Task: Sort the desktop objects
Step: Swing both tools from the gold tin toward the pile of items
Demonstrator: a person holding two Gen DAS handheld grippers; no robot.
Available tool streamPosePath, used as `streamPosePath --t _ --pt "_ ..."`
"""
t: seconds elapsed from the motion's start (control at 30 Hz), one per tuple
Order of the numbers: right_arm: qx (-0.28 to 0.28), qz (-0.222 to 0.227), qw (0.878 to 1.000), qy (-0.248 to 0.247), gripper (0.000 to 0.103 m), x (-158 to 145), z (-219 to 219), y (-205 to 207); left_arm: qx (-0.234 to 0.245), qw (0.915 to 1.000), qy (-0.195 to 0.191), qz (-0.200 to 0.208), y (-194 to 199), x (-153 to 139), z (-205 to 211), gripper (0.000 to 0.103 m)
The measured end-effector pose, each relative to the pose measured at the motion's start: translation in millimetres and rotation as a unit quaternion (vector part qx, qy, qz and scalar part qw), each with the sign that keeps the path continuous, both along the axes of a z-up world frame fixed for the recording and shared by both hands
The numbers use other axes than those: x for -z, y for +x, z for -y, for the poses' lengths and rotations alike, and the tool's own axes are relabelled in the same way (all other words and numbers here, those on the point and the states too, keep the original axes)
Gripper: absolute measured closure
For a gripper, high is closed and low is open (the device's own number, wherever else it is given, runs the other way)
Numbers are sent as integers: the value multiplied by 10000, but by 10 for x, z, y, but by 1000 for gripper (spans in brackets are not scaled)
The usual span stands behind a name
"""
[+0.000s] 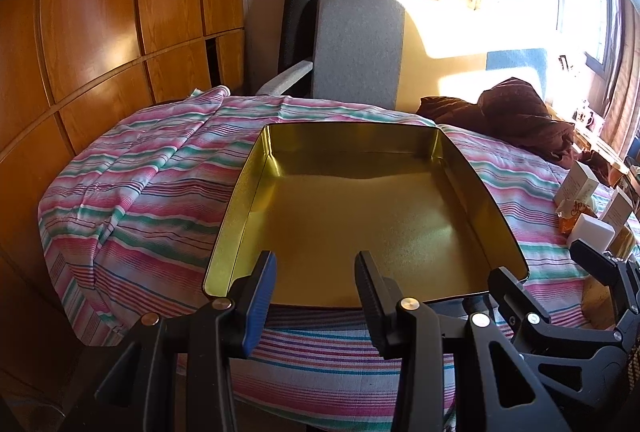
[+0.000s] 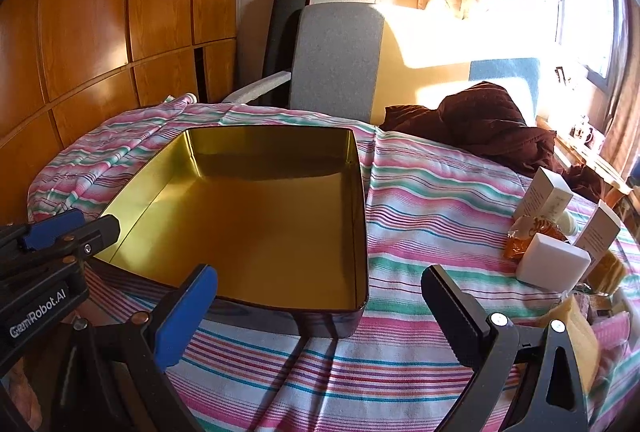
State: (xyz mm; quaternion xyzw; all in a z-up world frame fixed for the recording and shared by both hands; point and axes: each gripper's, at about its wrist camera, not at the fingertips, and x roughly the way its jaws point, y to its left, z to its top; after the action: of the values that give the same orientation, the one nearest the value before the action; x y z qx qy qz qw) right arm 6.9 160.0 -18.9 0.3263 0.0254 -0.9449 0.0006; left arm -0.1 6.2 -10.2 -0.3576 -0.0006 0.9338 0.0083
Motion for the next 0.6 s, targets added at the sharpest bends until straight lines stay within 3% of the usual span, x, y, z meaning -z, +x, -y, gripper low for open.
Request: streamPosePath --t 0.27,0.6 --pt "149 -48 9998 -98 0 7 -175 51 153 9997 -174 -34 27 -1 -143 62" --pt "522 -102 9977 -411 0 39 -683 150 741 9967 -312 70 62 94 -489 62"
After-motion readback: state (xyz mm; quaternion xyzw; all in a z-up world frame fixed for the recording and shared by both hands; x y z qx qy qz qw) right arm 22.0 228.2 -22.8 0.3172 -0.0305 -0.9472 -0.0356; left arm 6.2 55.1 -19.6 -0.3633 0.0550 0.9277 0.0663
